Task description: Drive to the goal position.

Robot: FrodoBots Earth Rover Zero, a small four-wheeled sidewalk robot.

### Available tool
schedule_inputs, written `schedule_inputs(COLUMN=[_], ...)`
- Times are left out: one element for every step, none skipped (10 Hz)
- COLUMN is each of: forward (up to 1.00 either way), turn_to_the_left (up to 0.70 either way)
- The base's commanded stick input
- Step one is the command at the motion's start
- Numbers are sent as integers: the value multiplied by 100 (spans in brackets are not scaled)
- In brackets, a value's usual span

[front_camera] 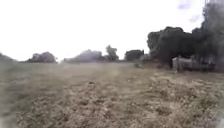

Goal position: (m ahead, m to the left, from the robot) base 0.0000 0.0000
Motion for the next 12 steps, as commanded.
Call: schedule_inputs(forward=[70,70,70,70,70,70,70,70,70,70,70,70], turn_to_the_left=[-24,-26,-28,-30,-33,-34,-34,-34,-34,-34,-34,-34])
